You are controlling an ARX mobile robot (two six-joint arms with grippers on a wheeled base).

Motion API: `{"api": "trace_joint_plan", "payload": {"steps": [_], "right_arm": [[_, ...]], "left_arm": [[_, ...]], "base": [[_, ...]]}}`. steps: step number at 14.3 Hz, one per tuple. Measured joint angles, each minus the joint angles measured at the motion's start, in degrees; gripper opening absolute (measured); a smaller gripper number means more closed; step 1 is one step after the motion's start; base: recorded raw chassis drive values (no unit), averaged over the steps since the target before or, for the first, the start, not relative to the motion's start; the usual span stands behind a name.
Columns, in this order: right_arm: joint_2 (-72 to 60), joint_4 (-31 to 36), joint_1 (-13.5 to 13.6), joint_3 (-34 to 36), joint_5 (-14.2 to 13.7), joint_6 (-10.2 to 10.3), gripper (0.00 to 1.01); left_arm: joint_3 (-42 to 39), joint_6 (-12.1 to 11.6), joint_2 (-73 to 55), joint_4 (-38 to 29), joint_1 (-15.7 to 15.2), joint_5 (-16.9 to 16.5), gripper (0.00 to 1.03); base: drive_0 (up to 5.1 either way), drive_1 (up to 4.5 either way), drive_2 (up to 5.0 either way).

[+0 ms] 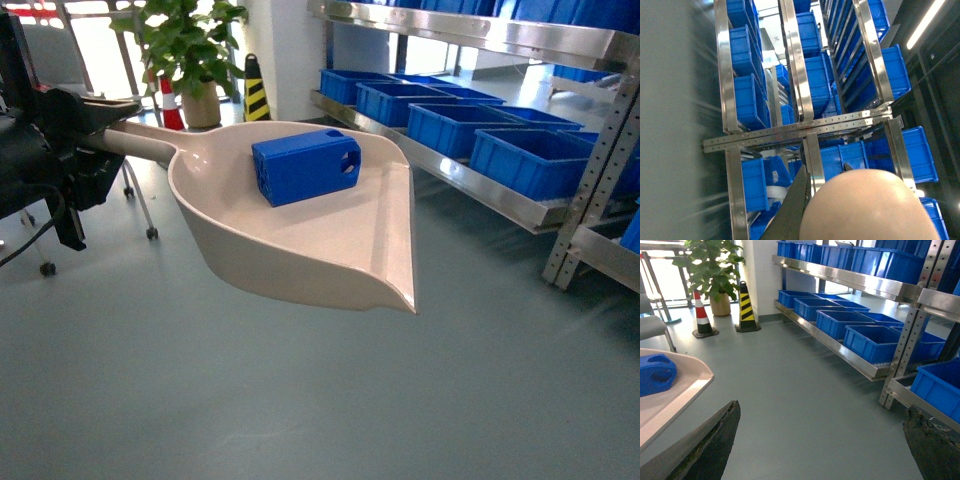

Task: Place part in tray to right shelf

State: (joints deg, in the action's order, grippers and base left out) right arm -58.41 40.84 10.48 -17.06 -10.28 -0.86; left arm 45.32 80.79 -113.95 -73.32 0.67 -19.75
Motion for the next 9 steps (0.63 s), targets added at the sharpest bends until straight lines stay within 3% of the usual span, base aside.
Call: {"api": "trace_joint_plan", "payload": {"steps": [9], "right_arm": [[0.0, 0.0, 0.0, 0.0, 0.0, 0.0, 0.98]], "left_arm": [[0.0, 0.0, 0.0, 0.0, 0.0, 0.0, 0.14]], "base": [[-1.6, -1.63, -1.6]]}}
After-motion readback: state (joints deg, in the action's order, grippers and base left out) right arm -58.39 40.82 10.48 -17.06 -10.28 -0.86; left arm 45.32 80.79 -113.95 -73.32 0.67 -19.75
